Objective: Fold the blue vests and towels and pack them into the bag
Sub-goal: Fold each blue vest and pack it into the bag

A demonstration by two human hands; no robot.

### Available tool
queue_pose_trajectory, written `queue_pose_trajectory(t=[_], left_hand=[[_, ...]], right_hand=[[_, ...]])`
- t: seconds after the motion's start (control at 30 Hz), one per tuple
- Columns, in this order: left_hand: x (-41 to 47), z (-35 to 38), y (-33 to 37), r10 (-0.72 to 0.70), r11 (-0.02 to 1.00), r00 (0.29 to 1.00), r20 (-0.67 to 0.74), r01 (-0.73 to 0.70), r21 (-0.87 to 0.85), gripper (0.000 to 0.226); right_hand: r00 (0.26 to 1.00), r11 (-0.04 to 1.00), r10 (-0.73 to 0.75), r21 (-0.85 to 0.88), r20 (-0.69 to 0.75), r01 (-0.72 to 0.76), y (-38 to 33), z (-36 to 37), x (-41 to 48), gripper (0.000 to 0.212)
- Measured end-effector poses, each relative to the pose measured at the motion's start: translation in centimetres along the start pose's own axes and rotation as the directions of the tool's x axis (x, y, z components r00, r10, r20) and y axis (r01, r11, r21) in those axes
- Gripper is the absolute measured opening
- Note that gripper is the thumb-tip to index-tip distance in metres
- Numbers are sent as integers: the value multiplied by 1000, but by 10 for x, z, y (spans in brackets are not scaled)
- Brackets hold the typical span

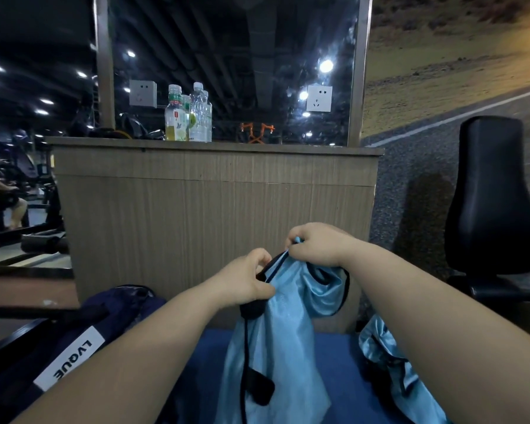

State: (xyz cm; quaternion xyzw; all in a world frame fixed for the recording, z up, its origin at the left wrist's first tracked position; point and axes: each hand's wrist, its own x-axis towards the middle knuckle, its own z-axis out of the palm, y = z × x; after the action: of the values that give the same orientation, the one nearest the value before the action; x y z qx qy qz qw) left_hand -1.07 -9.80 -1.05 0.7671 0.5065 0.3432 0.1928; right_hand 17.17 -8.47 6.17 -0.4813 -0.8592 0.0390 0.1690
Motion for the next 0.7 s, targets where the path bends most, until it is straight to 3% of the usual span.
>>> queue_pose_trajectory(t=[0.07,0.1,0.17,0.23,0.33,0.43,0.5,0.6,0.7], left_hand=[[-1,-1,-4,-28,996,999,31,25,81,31],[-1,-1,-5,-36,995,999,39,32,94,30],[-2,-1,-8,-43,998,999,33,42,48,28],[-5,-1,-10,-70,997,997,39,71,-31,28],[-9,0,-16,-101,968,992,74,115,-223,34],[-12,7,-22,-118,846,992,41,122,-519,48],[-14,12,-25,-151,789,989,6,124,-602,55],[-16,18,-27,-132,797,991,14,115,-593,66],[-15,24,-33,-137,876,988,75,156,-456,87]], right_hand=[[999,998,-1,57,-33,3,7,1,0,10],[1000,997,0,81,-31,3,10,2,0,19],[1000,994,19,111,-22,-16,14,4,1,40],[999,994,31,110,-37,-27,17,5,1,42],[998,994,33,106,-61,-26,20,6,1,33],[992,993,45,112,-119,-32,18,6,0,30],[980,997,63,62,-190,-52,17,5,1,34],[958,996,85,7,-274,-87,18,5,3,37],[944,995,95,-1,-315,-100,19,5,3,43]])
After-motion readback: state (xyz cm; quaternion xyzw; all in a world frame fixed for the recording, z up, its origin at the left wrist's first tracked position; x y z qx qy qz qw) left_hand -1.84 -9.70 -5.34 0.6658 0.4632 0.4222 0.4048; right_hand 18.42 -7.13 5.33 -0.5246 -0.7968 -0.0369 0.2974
